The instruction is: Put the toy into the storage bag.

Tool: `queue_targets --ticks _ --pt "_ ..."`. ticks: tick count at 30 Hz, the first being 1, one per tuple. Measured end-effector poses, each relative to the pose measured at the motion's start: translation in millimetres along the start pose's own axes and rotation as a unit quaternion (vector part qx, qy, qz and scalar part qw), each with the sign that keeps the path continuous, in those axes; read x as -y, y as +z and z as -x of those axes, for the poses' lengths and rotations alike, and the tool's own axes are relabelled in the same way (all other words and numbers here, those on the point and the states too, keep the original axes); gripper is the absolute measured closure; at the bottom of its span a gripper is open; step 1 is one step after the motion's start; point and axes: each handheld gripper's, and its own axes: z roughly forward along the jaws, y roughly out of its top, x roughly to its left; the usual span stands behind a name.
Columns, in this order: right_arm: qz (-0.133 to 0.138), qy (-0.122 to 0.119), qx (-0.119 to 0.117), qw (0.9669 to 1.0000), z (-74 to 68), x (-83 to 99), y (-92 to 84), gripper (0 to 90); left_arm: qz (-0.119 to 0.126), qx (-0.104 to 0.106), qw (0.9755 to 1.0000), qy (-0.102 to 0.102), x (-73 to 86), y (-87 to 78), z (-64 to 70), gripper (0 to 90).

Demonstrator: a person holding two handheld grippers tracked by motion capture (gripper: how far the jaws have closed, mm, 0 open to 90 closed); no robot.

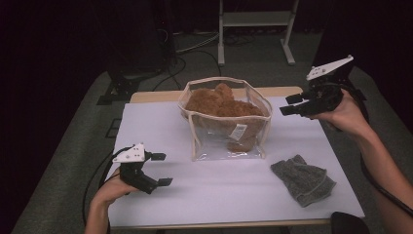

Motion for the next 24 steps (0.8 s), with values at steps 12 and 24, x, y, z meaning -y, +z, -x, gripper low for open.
queue_targets --ticks 12,24 --pt "0.009 0.024 0.002 0.9997 8.8 29.8 -8.3 41.9 0.001 0.0 1.0 -0.003 1.2 0.6 -0.2 8.2" --pt "0.005 0.052 -0.003 0.9986 15.5 60.5 -3.5 41.4 -0.002 -0.002 1.0 -0.004 2.3 0.0 -0.5 8.2"
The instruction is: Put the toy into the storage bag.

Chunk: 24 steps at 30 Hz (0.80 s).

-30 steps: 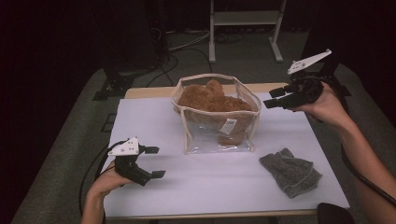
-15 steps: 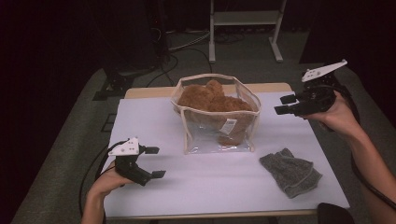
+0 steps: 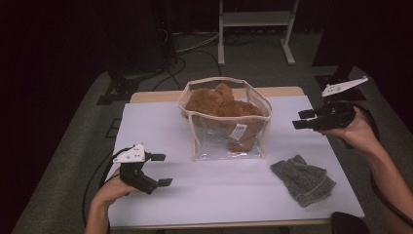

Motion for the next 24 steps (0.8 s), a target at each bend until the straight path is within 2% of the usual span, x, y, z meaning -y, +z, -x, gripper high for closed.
queue_targets --ticks 8,24 --pt "0.0 0.019 -0.006 0.9998 5.2 19.4 4.9 41.2 0.001 -0.001 1.0 -0.001 0.4 -0.5 0.3 8.2" --pt "-0.002 0.041 -0.014 0.9991 10.1 46.4 12.0 41.0 -0.002 0.0 1.0 -0.002 0.8 0.1 0.5 8.2"
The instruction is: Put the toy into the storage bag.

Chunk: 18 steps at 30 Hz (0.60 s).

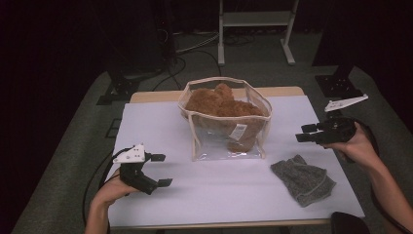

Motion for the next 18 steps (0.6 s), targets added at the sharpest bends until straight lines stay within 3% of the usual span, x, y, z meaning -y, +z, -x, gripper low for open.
queue_targets --ticks 18 --pt "-0.015 0.019 -0.005 0.9997 4.7 29.6 8.5 40.3 0.002 -0.003 1.0 -0.004 1.0 -1.4 -0.8 8.2"
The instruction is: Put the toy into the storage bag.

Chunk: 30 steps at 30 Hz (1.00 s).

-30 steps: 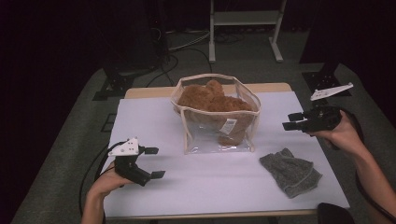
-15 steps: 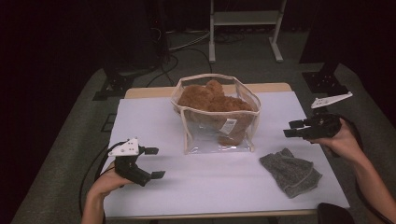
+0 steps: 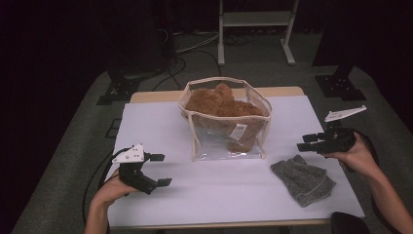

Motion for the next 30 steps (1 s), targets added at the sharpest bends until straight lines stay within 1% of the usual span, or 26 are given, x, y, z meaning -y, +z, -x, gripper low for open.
queue_targets --ticks 3,6,16,30 --pt "0.0 0.002 -0.001 1.0 0.9 5.6 1.5 40.3 0.0 0.0 1.0 -0.001 0.3 0.1 -0.1 8.2" --pt "0.001 0.009 -0.004 1.0 1.6 10.9 3.0 40.3 0.0 0.0 1.0 -0.001 0.3 0.1 -0.2 8.2" --pt "0.009 0.015 -0.013 0.9998 3.2 23.9 9.8 39.8 -0.001 0.001 1.0 -0.001 0.7 0.4 -0.2 8.2" --pt "0.016 0.022 -0.025 0.9993 -2.8 43.6 20.7 38.7 -0.003 0.0 1.0 0.0 1.1 0.4 -1.0 8.2"
